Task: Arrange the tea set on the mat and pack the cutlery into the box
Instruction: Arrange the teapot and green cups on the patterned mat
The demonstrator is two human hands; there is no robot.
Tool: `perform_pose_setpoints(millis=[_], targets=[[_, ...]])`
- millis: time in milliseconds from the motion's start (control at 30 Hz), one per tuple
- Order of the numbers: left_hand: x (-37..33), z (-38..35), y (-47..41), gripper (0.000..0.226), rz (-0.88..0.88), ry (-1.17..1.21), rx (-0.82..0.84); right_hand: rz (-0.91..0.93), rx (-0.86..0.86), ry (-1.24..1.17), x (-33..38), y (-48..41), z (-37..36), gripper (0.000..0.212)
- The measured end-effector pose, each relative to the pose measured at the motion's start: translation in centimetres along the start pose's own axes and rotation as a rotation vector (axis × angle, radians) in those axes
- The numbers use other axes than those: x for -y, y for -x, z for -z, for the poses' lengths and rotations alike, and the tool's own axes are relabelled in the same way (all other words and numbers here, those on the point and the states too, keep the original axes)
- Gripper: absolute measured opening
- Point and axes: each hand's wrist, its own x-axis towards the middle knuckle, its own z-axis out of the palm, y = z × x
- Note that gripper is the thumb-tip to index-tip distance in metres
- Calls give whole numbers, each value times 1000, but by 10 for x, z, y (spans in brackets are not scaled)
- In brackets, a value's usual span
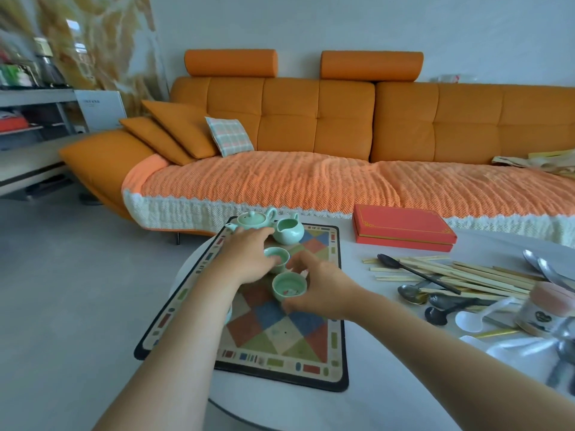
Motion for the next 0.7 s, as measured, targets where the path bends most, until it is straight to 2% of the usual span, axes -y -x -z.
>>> perform_pose_setpoints(millis=[100, 167, 267, 333, 433, 500, 567, 700], targets=[[15, 20, 14, 35, 25, 223, -36, 33, 9, -18, 10, -3, -12, 67], [23, 26, 29, 22, 40, 281, -27, 58, 23, 5, 17, -3, -15, 70], [22, 21, 50, 31, -3, 232, 13, 230, -14, 170, 19, -2, -11, 63], [18, 17, 59, 43, -31, 195, 68, 280, -91, 131, 13, -6, -5, 55], [9, 12, 67, 57, -86, 26, 126, 89, -206, 54, 3, -22, 0, 51], [1, 9, 69, 62, -145, -88, 140, -39, -112, 61, 2, -32, -3, 56], [-3, 7, 69, 58, -153, -132, 115, -84, -28, -11, 1, -39, -9, 61], [0, 11, 67, 49, -140, -140, 95, -77, -28, -52, 2, -51, -16, 60]])
